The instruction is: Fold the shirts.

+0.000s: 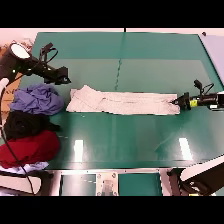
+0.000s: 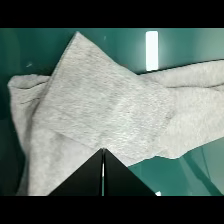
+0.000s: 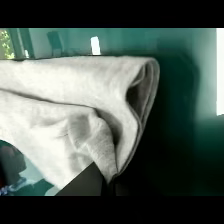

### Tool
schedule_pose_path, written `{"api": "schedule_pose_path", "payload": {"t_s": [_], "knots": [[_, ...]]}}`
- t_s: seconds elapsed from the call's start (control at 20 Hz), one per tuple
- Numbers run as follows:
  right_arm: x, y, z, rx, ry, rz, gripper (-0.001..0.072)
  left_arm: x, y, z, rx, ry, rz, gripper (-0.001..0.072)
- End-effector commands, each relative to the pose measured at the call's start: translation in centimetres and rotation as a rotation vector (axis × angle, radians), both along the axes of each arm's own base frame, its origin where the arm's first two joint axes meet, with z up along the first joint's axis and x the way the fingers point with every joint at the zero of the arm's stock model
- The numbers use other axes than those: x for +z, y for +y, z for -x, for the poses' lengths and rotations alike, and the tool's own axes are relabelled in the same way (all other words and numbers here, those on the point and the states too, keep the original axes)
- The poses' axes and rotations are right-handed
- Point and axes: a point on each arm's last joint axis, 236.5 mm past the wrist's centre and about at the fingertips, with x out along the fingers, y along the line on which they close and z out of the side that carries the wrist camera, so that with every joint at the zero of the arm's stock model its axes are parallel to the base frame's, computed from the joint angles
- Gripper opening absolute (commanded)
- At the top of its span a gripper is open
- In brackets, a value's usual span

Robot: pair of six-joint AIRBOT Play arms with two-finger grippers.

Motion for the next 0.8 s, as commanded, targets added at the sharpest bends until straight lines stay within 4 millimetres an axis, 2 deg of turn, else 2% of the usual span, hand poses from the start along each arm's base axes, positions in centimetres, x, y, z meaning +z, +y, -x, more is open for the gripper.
{"api": "schedule_pose_path", "payload": {"t_s": [0.0,0.1,0.25,0.35,0.45,0.55,0.6,0.75], "knots": [[5.2,1.0,-0.7,0.055,-0.04,-0.049,0.0011,-0.2,-3.5,0.1,-0.049,-0.022,0.008,0.002],[9.4,1.0,-0.8,0.056,-0.081,-0.014,0.0011,-0.8,-9.1,0.5,-0.115,-0.048,0.039,0.002],[16.1,2.5,-0.1,0.046,-0.148,0.053,0.0011,-2.9,-20.8,1.8,-0.191,-0.106,0.14,0.002],[19.8,4.4,0.9,0.041,-0.175,0.087,0.0011,-5.4,-27.8,3.4,-0.221,-0.138,0.18,0.002],[22.6,6.7,1.9,0.061,-0.211,0.109,0.0011,-7.7,-33.3,5.0,-0.243,-0.118,0.233,0.002],[24.0,8.7,2.6,0.08,-0.215,0.112,0.0011,-9.1,-37.3,6.1,-0.255,-0.069,0.295,0.002],[24.2,9.5,2.9,0.096,-0.209,0.107,0.0011,-9.6,-38.5,6.3,-0.256,-0.047,0.318,0.002],[24.3,10.5,3.1,0.118,-0.204,0.103,0.0011,-10.7,-40.0,7.1,-0.28,0.033,0.345,0.002]]}}
